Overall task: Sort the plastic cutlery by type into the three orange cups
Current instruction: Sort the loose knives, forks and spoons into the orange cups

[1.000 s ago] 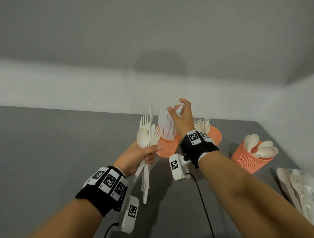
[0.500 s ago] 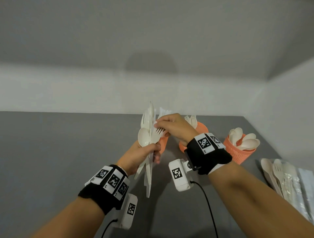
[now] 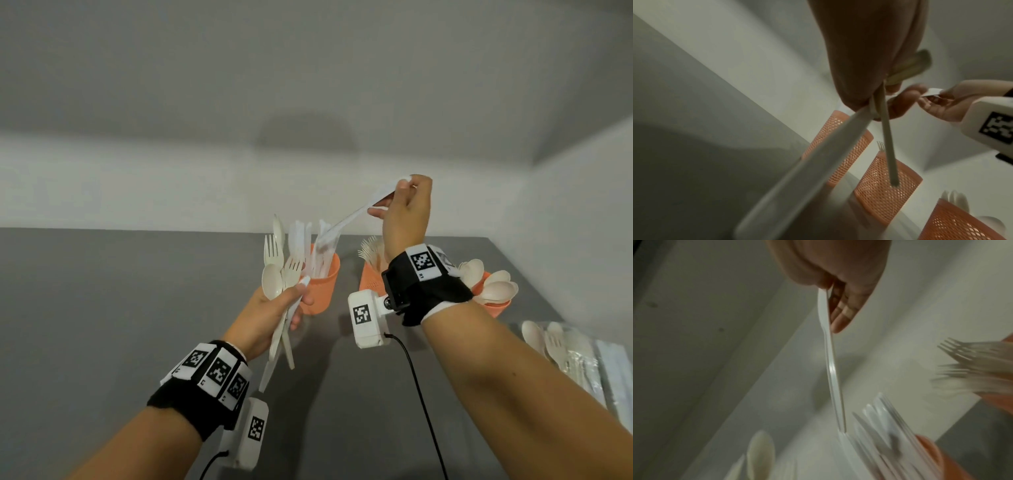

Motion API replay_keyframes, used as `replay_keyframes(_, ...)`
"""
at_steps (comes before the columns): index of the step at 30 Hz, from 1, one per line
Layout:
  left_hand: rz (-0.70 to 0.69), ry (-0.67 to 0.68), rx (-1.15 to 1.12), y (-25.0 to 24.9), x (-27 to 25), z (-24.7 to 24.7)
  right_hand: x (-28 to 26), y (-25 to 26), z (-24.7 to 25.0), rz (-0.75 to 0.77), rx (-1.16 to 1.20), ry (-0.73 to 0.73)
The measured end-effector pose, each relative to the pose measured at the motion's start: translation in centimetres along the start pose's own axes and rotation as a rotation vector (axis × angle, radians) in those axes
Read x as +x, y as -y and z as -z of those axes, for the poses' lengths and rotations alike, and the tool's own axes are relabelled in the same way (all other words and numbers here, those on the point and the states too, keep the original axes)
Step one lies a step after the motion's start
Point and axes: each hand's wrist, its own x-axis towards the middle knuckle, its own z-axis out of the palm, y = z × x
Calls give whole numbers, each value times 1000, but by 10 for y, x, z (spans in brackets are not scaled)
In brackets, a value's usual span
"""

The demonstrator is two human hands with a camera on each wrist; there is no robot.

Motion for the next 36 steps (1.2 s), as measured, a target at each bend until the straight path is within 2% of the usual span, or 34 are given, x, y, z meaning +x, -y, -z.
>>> replay_keyframes(2,-7,33,9,0,-1,-2,-7,-15,-4,32,-81,78)
replay_keyframes(6,2,57,2,-4,1,-4,-23,-48,-10,36,-433,417)
replay_keyframes(8,8,47,-50,-5,3,-3,-30,-55,-9,67,-519,489)
replay_keyframes(11,0,33,-96,-4,5,-5,-37,-48,-2,132,-466,410)
replay_keyframes(12,-4,25,-107,-3,7,-6,-41,-43,2,135,-402,440)
replay_keyframes(14,-7,-12,-123,-3,10,-9,-51,-34,7,89,-283,615)
replay_keyframes(16,-8,-37,-146,-2,14,-12,-63,-32,10,36,-304,781)
replay_keyframes(17,-2,-40,-158,-2,15,-13,-67,-34,9,23,-335,816)
replay_keyframes(23,3,-20,-188,-3,11,-16,-65,-35,7,-144,-268,751)
replay_keyframes(25,7,-13,-187,-6,9,-16,-63,-32,5,-107,-303,726)
replay_keyframes(26,8,-21,-177,-7,8,-15,-61,-30,4,-87,-299,669)
replay_keyframes(30,56,-99,-158,0,11,-4,-37,-20,4,-74,-127,301)
replay_keyframes(32,51,-104,-172,4,12,0,-23,-18,6,-30,-40,180)
replay_keyframes(34,50,-80,-152,5,12,0,-18,-19,5,27,-48,150)
replay_keyframes(36,48,-45,-124,4,12,-4,-22,-26,3,64,-163,203)
